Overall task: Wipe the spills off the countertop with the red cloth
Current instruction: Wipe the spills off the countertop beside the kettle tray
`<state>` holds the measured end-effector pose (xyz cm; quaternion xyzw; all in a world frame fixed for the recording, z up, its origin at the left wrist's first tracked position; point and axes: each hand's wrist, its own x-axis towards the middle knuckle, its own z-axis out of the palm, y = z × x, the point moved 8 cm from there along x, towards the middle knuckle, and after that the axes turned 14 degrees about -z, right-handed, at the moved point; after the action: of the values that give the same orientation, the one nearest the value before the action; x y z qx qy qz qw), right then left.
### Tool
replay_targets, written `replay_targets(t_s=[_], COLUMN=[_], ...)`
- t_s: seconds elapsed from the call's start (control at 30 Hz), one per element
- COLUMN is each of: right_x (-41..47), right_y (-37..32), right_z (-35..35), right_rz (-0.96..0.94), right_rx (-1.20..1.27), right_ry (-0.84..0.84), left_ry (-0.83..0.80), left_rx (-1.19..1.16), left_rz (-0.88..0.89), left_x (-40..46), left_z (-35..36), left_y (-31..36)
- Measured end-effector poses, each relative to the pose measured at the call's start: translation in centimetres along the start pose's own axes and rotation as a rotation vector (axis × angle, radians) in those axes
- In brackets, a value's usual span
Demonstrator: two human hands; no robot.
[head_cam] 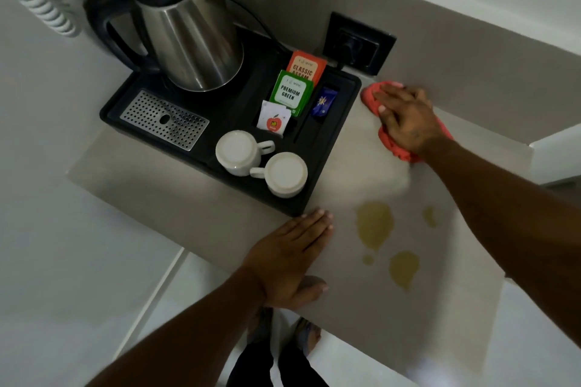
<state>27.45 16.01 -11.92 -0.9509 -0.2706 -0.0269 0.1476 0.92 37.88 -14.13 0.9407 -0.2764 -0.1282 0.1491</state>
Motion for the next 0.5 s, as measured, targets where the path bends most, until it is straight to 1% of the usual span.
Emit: replay_targets(t_s=[0.03,0.1,0.17,0.23,0.3,0.4,0.5], right_x=[0.3,-0.5,-3.1,-5.5,-5.9,-3.1,-1.6], right_y=[-0.4,-2.4,-4.2,-4.6,-3.4,-1.9,-3.5], right_z=[0.1,0.5,0.9,0.8,0.5,0.4,0.9], right_rz=[-0.008,-0.083,-0.154,-0.172,-0.139,-0.033,-0.034], right_rx=[-0.003,-0.007,0.016,0.024,0.013,-0.003,0.004], right_ry=[-0.014,-0.039,-0.036,-0.021,-0.012,-0.009,-0.019], left_ry=[-0.008,-0.023,-0.038,-0.024,0.003,0.030,0.020], left_rx=[0.009,0.027,0.044,0.046,0.039,0.030,0.030], left_rz=[0.001,-0.004,-0.011,-0.015,-0.008,-0.007,-0.004], left_x=[0.1,0.1,0.1,0.0,0.0,0.0,0.1], left_z=[0.1,0.3,0.4,0.5,0.4,0.2,0.1], left_y=[0.0,0.0,-0.1,-0.3,-0.2,-0.1,0.0])
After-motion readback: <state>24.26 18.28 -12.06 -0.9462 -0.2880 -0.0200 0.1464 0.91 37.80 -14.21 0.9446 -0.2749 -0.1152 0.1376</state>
